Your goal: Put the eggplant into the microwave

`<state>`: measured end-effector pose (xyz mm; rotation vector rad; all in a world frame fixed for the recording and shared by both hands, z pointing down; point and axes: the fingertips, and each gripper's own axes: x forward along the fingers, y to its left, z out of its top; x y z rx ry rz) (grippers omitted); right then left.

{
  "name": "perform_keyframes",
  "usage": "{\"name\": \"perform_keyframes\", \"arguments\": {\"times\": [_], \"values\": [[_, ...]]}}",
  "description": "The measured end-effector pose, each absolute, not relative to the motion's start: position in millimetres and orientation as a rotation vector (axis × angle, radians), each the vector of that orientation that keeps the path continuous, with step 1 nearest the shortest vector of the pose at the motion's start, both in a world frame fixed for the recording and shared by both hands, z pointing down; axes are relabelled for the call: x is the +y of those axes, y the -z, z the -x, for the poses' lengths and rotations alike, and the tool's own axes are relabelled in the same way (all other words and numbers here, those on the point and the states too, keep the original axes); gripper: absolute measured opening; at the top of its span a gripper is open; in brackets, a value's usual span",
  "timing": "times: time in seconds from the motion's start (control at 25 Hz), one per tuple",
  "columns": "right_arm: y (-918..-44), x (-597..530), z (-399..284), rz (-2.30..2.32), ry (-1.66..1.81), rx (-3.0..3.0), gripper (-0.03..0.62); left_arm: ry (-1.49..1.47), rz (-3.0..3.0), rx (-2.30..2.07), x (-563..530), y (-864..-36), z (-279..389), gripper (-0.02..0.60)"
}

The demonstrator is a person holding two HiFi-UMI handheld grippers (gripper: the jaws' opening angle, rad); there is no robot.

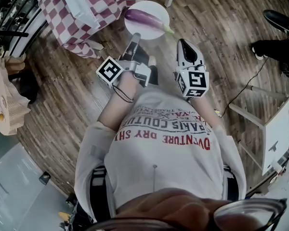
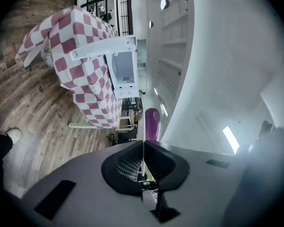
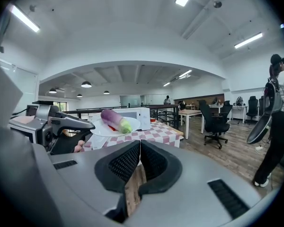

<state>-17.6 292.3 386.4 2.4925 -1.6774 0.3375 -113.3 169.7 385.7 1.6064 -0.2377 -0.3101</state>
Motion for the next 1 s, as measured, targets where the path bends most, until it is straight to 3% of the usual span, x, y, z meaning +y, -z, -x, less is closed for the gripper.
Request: {"name": "perform_keyframes", "arguments": {"times": [0.4, 1.0], "values": [[-384.7, 165.0, -93.5, -2.447, -0.324, -1.708, 0.026, 0.349, -1.585, -0.245, 51.7, -387.4, 6.6, 0.031], [-397.0, 61.4, -174.2, -2.366, -0.248, -1.924, 0.026, 0.410, -1.570, -0.440, -25.7, -423.0, -46.7, 0.031]]}}
